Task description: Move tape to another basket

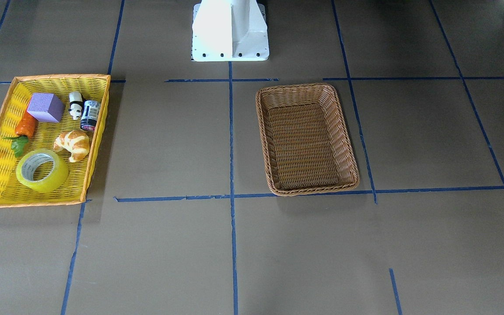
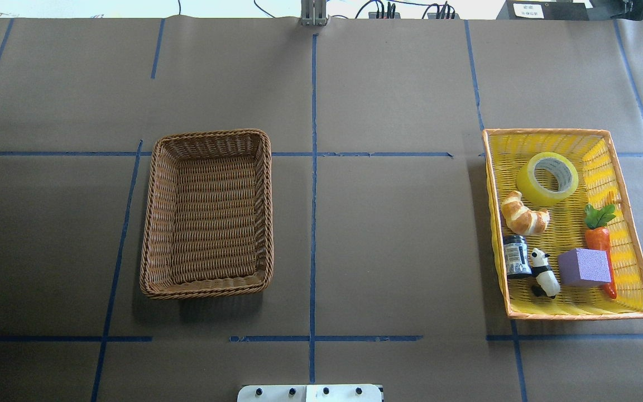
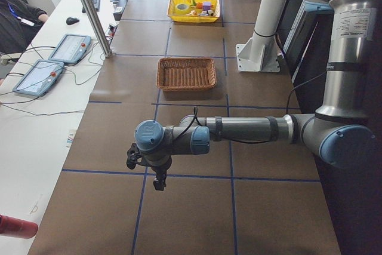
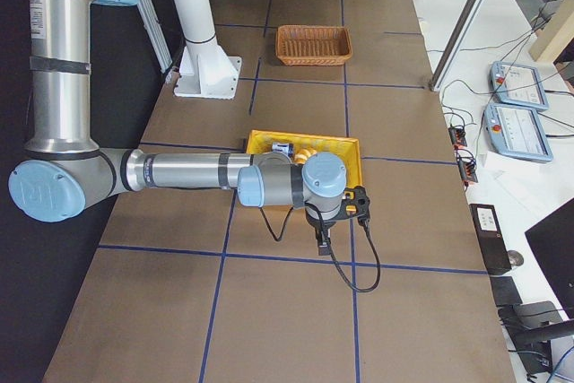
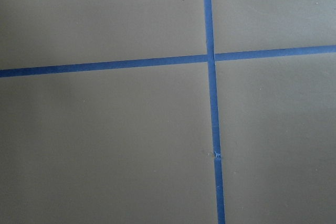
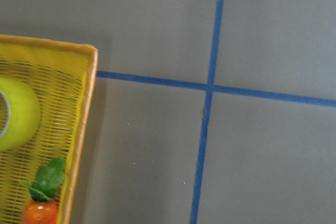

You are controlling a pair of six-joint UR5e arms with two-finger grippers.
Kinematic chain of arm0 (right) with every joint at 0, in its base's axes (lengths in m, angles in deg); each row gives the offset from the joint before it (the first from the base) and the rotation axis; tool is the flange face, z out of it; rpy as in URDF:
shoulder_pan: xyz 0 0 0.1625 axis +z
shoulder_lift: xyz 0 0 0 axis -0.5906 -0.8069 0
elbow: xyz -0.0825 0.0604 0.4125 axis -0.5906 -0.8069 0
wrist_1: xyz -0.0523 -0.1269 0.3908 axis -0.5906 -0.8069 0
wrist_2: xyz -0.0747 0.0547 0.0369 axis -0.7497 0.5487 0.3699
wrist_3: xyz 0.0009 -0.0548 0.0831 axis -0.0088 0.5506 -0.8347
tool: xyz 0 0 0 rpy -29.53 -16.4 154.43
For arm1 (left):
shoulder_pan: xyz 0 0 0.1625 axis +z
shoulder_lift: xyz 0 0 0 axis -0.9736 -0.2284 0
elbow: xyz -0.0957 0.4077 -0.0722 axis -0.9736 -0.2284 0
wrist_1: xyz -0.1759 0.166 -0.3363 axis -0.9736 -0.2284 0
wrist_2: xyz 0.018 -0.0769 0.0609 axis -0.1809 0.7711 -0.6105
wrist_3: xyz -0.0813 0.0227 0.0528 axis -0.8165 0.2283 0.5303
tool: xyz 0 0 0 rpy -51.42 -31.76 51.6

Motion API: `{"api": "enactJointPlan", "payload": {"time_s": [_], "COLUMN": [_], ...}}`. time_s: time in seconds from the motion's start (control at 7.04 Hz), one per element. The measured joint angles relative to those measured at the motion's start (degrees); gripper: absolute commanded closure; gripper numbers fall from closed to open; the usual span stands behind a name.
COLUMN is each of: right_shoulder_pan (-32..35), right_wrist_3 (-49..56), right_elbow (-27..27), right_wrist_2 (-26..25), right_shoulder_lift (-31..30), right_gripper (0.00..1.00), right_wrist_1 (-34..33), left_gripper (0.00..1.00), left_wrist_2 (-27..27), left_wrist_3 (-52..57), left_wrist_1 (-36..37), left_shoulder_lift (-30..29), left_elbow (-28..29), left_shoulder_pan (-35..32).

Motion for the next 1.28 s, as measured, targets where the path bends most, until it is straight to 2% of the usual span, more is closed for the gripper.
{"api": "enactJointPlan", "payload": {"time_s": [0.28, 0.71, 0.99, 1.28], "right_shoulder_pan": [-5.3, -14.1, -19.7, -23.9], "right_wrist_3": [-2.0, -22.2, -28.2, -33.6], "right_elbow": [4.1, 6.9, 6.7, 3.2], "right_wrist_2": [-1.7, -2.8, -5.4, -8.0], "right_shoulder_lift": [5.8, 7.9, 8.0, 8.0], "right_gripper": [0.00, 0.00, 0.00, 0.00], "right_wrist_1": [-0.4, 0.5, 2.7, 9.8], "left_gripper": [0.00, 0.00, 0.00, 0.00], "left_wrist_2": [0.0, 0.0, 0.0, 0.1], "left_wrist_3": [-0.1, -0.1, -0.1, -0.1], "left_wrist_1": [0.1, 0.1, 0.1, 0.0], "left_shoulder_lift": [0.1, 0.1, 0.1, 0.1], "left_elbow": [-0.7, -0.8, -0.8, -0.8], "left_shoulder_pan": [0.0, 0.0, 0.0, 0.0]}}
